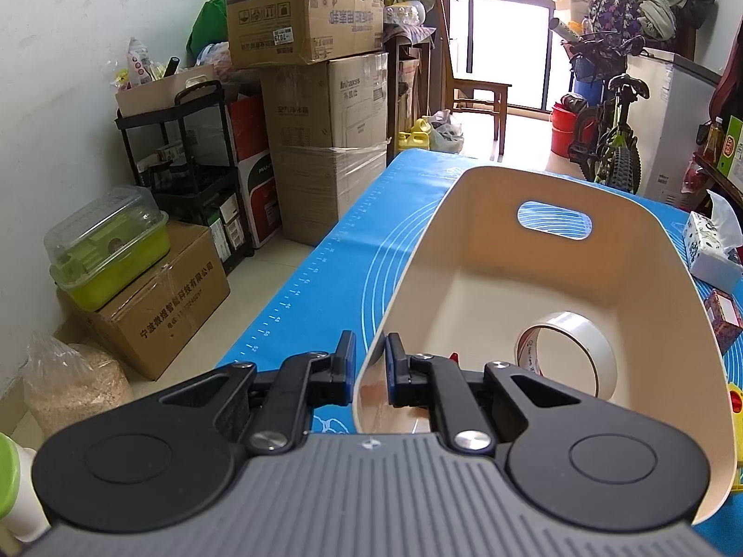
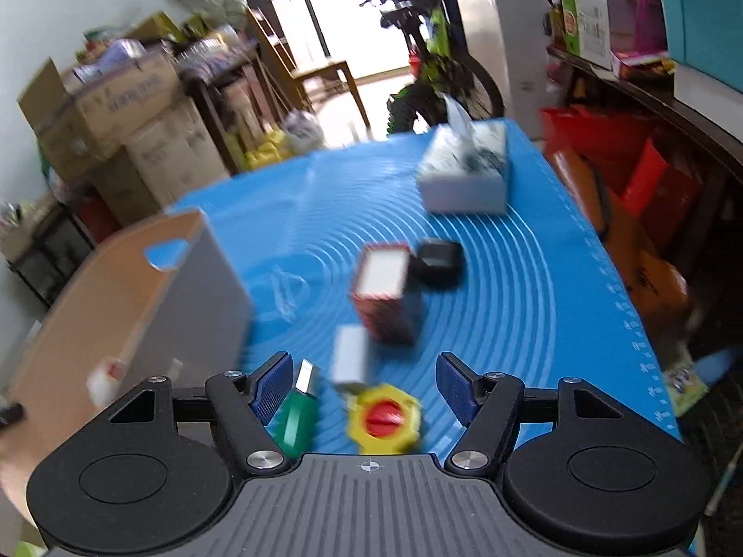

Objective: Organize rigid objects
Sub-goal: 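Reach the right tool to the yellow toy and grasp it, then lift the yellow toy into the basket and open the right tool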

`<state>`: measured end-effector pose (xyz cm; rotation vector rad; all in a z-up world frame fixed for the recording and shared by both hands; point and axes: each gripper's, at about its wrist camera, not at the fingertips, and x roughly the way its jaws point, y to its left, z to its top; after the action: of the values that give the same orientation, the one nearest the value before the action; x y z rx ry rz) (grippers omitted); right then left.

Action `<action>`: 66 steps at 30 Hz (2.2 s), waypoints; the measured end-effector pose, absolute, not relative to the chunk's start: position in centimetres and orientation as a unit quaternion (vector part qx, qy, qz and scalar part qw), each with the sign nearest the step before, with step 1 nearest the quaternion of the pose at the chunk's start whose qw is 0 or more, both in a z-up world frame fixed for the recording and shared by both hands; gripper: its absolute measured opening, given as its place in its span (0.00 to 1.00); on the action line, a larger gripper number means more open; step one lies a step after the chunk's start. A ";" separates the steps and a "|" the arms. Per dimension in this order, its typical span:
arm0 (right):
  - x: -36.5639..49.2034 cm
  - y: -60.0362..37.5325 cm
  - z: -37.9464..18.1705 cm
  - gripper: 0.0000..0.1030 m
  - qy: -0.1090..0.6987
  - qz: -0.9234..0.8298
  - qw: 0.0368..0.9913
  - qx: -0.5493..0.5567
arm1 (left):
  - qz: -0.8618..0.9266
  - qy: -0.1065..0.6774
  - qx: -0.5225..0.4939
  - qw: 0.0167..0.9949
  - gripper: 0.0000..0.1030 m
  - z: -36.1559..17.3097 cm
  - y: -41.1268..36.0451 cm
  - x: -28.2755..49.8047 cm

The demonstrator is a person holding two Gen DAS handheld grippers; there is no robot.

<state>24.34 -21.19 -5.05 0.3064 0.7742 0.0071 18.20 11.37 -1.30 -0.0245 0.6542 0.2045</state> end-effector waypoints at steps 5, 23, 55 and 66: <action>24.7 -21.4 -7.0 0.72 0.404 -0.002 0.905 0.131 | 0.102 0.320 -0.013 0.942 0.15 -1.3 11.4 18.2; 25.6 -18.2 -11.0 0.75 0.423 -0.009 0.906 0.034 | 0.100 0.321 -0.014 0.942 0.15 -1.5 11.4 18.2; 22.9 -18.8 -4.4 0.48 0.300 -0.039 0.951 0.059 | 0.099 0.321 -0.016 0.942 0.15 -1.5 11.4 18.1; 21.8 -17.2 0.6 0.48 0.207 -0.004 0.975 0.083 | 0.096 0.319 -0.018 0.943 0.14 -1.5 11.6 18.0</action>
<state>21.77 -17.18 0.59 0.1674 0.4168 -0.0075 18.05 11.62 -1.51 -0.0367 0.6510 0.1966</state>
